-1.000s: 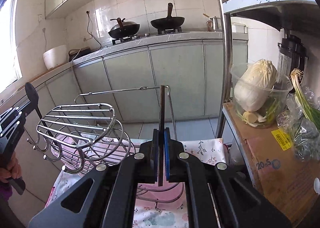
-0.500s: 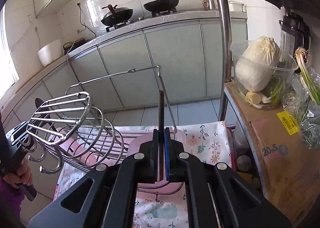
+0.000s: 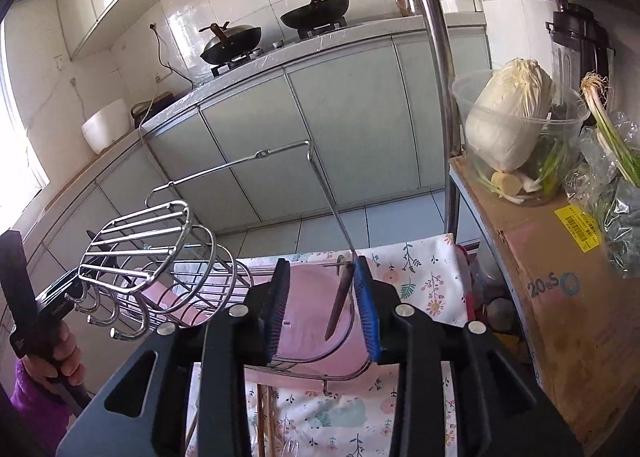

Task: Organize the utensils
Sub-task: 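Drop the black spoon into the pink cup with the left tool while the right tool drops the chopstick in, then move both open tools back down to the remaining utensils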

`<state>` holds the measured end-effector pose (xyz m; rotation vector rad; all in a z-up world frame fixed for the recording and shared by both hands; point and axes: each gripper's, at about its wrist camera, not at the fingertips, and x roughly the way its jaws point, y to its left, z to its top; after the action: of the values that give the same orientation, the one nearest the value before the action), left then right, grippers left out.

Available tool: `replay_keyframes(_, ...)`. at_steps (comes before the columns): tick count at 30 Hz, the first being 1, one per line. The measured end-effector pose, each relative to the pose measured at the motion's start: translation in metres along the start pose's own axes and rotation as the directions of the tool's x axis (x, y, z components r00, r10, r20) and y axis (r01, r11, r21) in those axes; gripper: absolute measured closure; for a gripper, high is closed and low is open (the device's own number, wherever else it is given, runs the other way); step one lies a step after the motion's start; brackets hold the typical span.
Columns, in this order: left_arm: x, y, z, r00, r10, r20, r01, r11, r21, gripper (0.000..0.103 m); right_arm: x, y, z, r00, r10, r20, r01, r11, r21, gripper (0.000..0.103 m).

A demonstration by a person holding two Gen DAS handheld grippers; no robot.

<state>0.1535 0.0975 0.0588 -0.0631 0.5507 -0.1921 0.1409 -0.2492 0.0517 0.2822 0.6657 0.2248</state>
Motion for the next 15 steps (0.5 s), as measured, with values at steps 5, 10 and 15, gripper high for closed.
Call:
replay_keyframes(5, -0.017, 0.002, -0.003, 1.000, -0.007, 0.017, 0.007, 1.000, -0.026, 0.071, -0.012, -0.005, -0.004, 1.000, -0.006, 0.014, 0.006, 1.000, 0.013, 0.068)
replay_keyframes(10, -0.037, 0.003, -0.010, 0.999, -0.020, 0.038, 0.022, 0.998, -0.052, 0.071, -0.031, -0.010, -0.012, 0.999, -0.009, 0.044, 0.008, 1.000, 0.024, 0.068)
replay_keyframes(15, -0.058, 0.001, -0.022, 0.998, -0.038, 0.050, 0.043, 0.994, -0.096, 0.071, -0.053, -0.010, -0.029, 0.997, -0.007, 0.075, 0.005, 1.000, 0.024, 0.068)
